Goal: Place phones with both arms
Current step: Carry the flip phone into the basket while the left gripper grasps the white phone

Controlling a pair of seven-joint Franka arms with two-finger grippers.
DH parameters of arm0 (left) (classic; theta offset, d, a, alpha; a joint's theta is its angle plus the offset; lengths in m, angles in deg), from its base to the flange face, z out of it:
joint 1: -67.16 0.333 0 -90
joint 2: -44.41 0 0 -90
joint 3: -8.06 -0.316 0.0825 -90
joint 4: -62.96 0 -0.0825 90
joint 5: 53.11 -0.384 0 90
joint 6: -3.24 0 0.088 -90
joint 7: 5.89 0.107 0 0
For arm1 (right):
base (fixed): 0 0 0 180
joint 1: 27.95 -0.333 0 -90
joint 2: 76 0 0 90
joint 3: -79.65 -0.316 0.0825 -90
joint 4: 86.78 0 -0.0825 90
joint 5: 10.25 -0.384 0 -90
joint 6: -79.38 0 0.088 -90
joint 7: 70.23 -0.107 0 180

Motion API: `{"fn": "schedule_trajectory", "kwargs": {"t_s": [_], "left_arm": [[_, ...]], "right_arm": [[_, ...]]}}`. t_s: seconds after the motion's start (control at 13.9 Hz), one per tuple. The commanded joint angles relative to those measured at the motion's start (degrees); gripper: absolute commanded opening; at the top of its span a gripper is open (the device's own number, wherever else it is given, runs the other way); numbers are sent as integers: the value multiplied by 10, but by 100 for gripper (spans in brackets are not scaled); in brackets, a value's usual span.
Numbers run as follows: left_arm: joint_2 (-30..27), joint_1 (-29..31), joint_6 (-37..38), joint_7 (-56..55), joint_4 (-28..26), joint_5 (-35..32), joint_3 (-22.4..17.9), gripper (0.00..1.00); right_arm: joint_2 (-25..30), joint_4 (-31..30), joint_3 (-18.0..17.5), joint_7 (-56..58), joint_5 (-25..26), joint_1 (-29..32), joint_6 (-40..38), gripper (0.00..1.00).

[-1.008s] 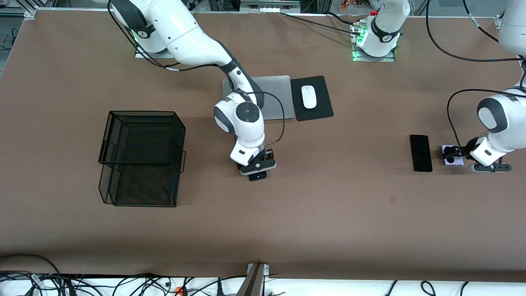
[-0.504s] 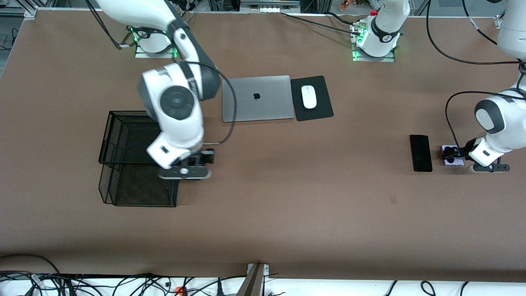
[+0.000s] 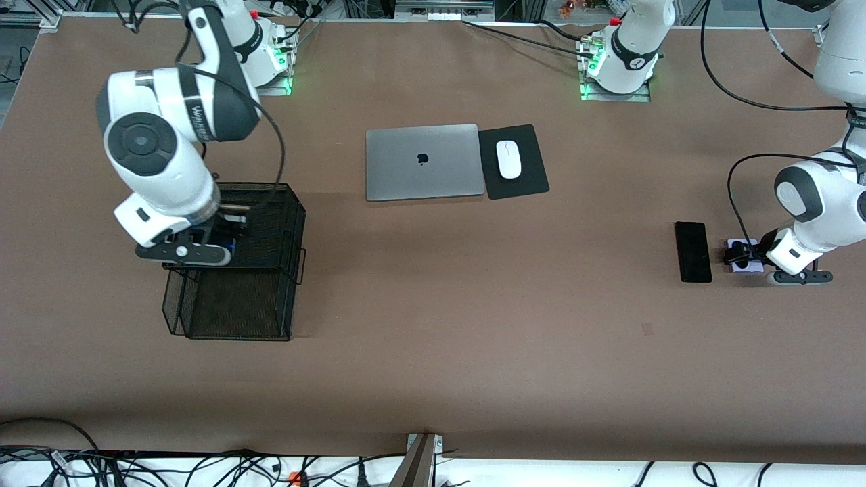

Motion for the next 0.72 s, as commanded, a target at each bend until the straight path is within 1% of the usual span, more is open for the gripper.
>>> {"fn": "schedule_trajectory", "kwargs": {"t_s": [0.0,0.07,0.22,0.29,0.36,0.43,0.58,0.65], "left_arm": [[2,5,-10,2,-6,15,8,76],[2,5,-10,1,-6,15,7,57],[2,5,-9,1,-6,15,7,20],[2,3,-8,-1,-6,15,7,8],[2,-1,-5,-17,-4,15,7,2],[1,-4,-3,-40,-2,15,9,0],[-5,-23,22,-74,4,14,16,0],[-12,-38,37,-89,8,14,15,0]], "right_arm": [[108,-187,28,2,2,-8,116,16],[116,-221,43,8,2,-8,152,16],[112,-250,72,46,1,-7,198,16],[107,-255,77,48,1,-7,209,16],[104,-257,78,48,-2,-7,213,16],[99,-258,78,48,-10,-7,217,16],[89,-264,78,48,-33,-7,241,16],[85,-269,78,49,-35,-7,264,16]]}}
